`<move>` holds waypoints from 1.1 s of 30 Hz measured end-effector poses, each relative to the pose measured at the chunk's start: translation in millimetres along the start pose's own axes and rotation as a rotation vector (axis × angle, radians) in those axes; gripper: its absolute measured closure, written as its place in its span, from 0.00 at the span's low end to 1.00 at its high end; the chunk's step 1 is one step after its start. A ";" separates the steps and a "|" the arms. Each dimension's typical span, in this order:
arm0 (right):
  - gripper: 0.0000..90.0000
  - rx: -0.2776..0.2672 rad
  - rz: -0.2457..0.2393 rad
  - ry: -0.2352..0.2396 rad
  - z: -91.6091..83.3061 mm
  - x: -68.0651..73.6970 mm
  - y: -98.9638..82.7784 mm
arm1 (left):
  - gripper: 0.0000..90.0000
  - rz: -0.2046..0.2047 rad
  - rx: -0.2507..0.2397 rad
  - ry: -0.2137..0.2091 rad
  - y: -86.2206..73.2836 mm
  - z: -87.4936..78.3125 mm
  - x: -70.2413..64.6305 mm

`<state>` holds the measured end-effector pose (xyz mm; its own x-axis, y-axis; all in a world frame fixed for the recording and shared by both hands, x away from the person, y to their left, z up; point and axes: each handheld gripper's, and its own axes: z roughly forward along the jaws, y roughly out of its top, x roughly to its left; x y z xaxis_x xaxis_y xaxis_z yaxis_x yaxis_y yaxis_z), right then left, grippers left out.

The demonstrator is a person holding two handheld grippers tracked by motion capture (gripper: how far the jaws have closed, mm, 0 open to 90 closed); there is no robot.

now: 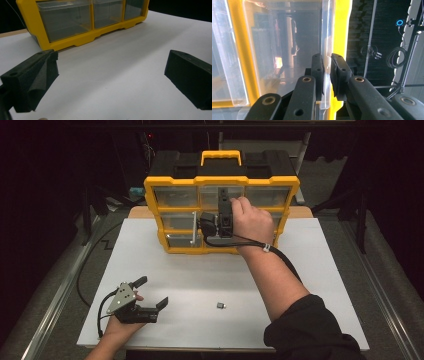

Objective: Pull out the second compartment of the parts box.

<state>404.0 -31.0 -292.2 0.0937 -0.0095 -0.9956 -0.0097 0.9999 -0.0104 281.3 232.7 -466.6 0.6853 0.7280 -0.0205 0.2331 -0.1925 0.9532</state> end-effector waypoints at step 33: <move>0.65 0.017 0.039 0.176 2.4 -18.2 0.4 | 0.00 0.000 -0.001 -0.001 0.0 0.3 -0.1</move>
<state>404.8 -30.4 -273.9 -0.0819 0.0291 -0.9962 0.0071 0.9996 0.0286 281.5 232.4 -466.7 0.6863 0.7270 -0.0207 0.2325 -0.1923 0.9534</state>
